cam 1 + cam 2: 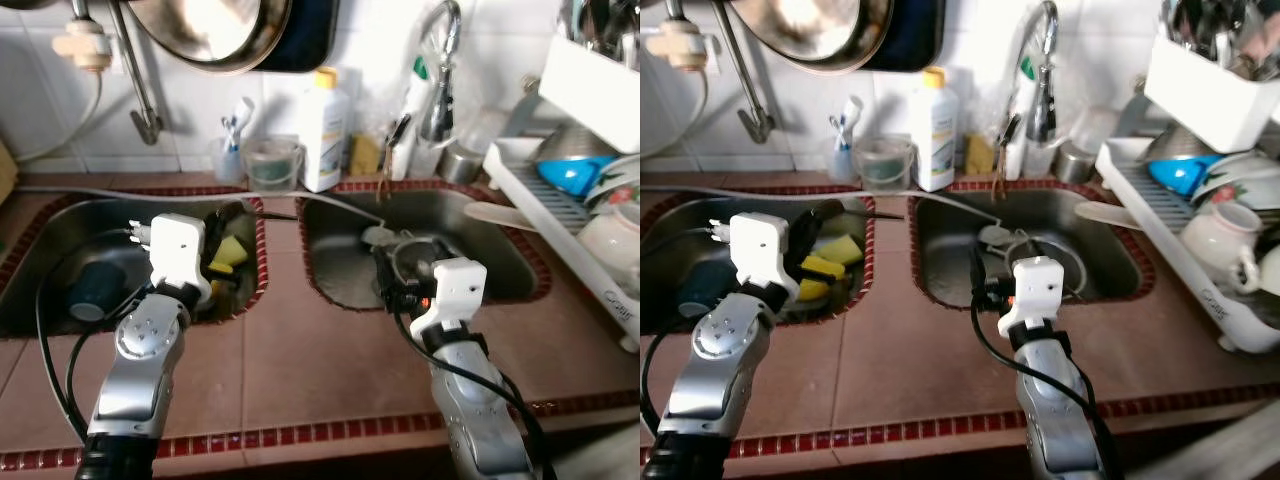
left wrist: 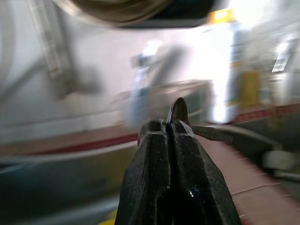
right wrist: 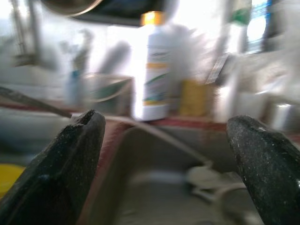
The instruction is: Kitchen organization
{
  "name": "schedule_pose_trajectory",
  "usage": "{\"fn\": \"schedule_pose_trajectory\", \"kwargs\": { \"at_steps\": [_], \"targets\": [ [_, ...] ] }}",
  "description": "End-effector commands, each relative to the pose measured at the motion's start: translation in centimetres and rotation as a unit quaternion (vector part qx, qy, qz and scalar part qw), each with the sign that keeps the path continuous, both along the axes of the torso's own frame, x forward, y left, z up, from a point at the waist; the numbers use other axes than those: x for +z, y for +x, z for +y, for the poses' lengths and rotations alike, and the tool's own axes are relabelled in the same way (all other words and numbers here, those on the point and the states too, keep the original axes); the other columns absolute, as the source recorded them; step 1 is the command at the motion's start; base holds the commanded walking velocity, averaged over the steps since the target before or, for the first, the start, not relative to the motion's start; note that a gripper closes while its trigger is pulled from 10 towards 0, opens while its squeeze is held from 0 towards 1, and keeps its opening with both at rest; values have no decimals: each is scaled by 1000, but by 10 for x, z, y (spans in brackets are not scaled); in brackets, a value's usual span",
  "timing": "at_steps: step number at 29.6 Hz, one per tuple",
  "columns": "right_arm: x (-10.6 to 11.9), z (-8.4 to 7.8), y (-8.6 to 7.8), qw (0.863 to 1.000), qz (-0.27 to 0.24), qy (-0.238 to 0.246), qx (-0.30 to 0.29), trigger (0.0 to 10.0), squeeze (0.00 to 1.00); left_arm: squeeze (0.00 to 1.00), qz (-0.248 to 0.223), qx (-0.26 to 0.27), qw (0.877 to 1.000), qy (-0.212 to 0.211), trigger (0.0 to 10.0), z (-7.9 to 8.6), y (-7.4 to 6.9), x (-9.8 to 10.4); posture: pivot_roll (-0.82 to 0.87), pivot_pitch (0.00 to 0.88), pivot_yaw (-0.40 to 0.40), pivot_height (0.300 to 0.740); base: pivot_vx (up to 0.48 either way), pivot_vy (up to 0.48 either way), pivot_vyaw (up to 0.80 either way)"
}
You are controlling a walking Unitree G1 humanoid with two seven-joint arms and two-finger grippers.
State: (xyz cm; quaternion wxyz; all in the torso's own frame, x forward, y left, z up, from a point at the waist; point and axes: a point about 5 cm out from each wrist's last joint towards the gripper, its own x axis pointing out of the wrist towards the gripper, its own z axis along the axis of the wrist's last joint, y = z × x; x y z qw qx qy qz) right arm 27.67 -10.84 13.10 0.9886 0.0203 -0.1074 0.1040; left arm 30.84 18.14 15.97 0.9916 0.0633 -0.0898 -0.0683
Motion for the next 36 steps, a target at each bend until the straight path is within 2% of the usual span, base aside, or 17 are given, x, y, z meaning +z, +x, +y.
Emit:
{"fn": "schedule_pose_trajectory", "kwargs": {
  "at_steps": [1, 7, 19, 29, 36],
  "targets": [
    [1, 3, -2, 1000, 0, -4, 15, 10000, 0, 0, -1, 3, 1000, -6, 10000, 1, 1, 2, -95, 9, -11, 740, 0, 0, 0],
    [-3, 13, -9, 999, 9, -10, 52, 10000, 0, 0, -2, 0, 1000, 10, 10000, 3, 7, 2, -101, 10, -12, 740, 0, 0, 0],
    [-7, 27, -30, 992, 29, -12, 120, 10000, 0, 0, 0, -12, 999, 39, 10000, 7, 33, 8, -129, 35, 0, 740, 0, 0, 0],
    [-8, 27, -45, 990, 46, -8, 133, 10000, 0, 0, 8, -7, 999, 44, 10000, 22, 53, 13, -149, 66, 1, 740, 0, 0, 0],
    [-6, 25, -54, 989, 52, -7, 137, 10000, 0, 0, 15, -7, 998, 66, 10000, 34, 54, 10, -159, 100, 1, 740, 0, 0, 0]
  ]
}}
